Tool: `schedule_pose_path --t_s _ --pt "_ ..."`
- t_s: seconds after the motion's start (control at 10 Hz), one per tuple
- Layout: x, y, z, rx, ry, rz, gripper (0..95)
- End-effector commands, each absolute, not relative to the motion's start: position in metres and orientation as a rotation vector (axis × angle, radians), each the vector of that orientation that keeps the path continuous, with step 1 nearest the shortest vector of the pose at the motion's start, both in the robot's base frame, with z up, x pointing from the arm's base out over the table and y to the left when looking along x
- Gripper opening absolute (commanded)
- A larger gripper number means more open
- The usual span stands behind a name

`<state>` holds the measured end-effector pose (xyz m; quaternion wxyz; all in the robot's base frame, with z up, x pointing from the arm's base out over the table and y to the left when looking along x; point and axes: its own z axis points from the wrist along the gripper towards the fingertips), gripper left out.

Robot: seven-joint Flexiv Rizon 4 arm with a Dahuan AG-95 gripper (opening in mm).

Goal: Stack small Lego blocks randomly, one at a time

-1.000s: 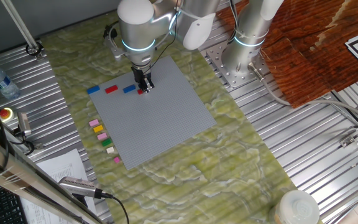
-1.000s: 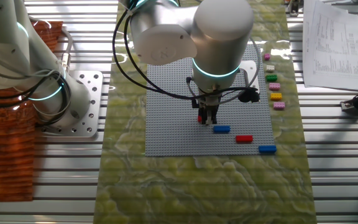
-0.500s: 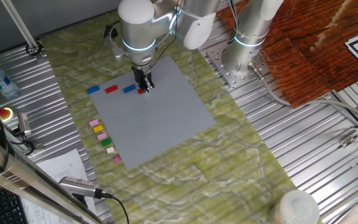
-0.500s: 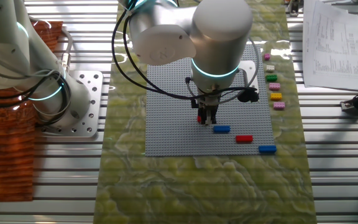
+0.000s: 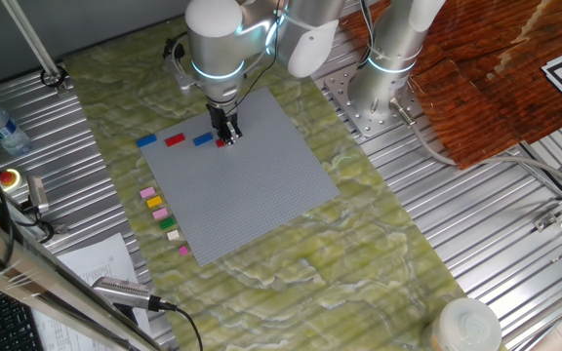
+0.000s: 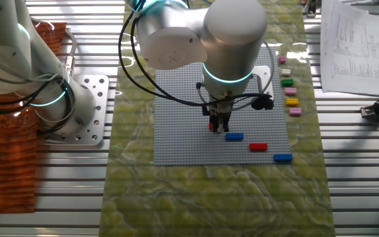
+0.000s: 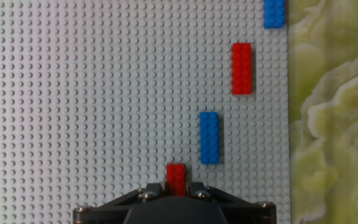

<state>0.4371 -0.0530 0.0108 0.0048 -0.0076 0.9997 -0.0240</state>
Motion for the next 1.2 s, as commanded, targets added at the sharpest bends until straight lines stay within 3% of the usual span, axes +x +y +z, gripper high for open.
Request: schedule_pose_path --t_s 0.1,1.2 --pt "0.437 -0.054 -0.005 -0.022 3.134 -0.075 0.0" --pt "0.439 -0.056 -0.020 -0.040 3.124 -0.043 0.0"
